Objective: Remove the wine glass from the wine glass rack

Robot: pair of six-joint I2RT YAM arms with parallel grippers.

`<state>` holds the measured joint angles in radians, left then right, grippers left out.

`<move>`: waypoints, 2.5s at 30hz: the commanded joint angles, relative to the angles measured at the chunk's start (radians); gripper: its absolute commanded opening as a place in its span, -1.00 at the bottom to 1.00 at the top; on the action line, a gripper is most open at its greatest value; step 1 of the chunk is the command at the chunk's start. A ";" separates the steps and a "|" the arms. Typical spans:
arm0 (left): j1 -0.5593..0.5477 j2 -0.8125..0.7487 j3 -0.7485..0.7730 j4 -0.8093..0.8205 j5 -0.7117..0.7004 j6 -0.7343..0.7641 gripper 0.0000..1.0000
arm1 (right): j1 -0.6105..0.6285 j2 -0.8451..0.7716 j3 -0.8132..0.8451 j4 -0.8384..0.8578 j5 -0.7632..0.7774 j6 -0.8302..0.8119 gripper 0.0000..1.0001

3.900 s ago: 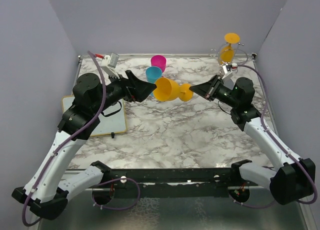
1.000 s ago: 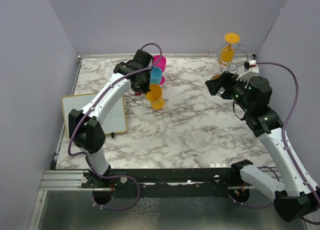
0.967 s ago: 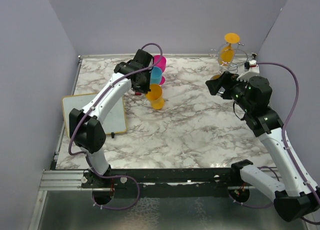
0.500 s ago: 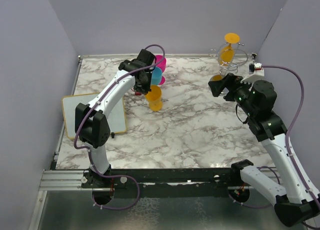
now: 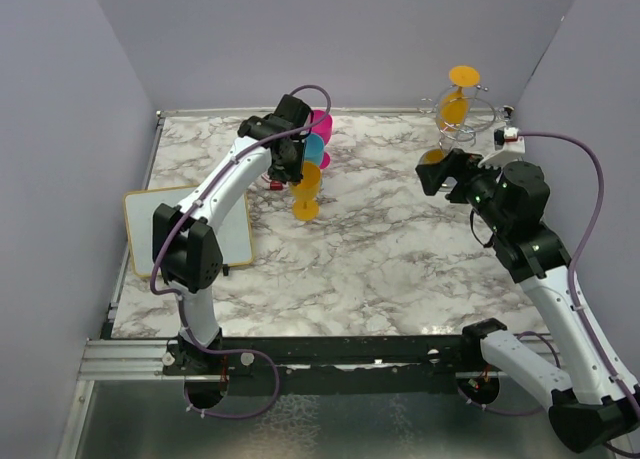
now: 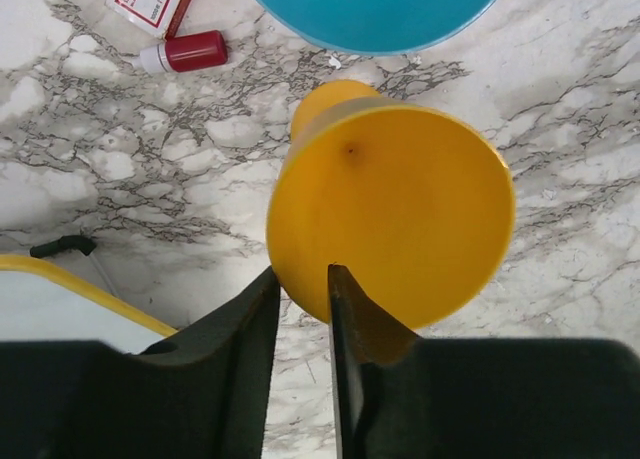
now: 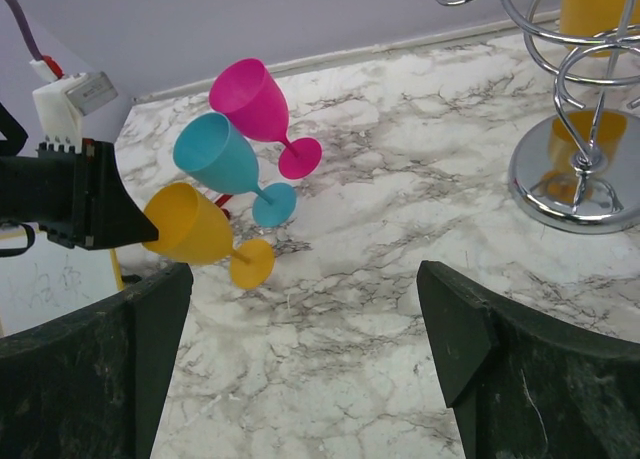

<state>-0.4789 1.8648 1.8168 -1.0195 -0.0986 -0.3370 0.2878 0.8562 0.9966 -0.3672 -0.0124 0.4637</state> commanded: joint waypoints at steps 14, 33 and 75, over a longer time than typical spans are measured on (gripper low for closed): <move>0.005 -0.308 -0.088 0.099 0.001 0.078 0.27 | -0.003 0.008 0.057 -0.030 -0.039 -0.169 0.93; 0.002 -1.061 -0.906 1.066 0.174 0.136 0.60 | -0.003 0.280 0.417 -0.202 0.265 -0.352 0.95; -0.104 -1.062 -0.943 0.961 -0.053 0.284 0.86 | -0.229 1.251 1.318 -0.236 0.275 -0.442 1.00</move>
<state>-0.5785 0.8062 0.8803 -0.0734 -0.1238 -0.0681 0.0746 2.0510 2.2391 -0.5507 0.3061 0.0139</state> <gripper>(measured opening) 0.926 0.999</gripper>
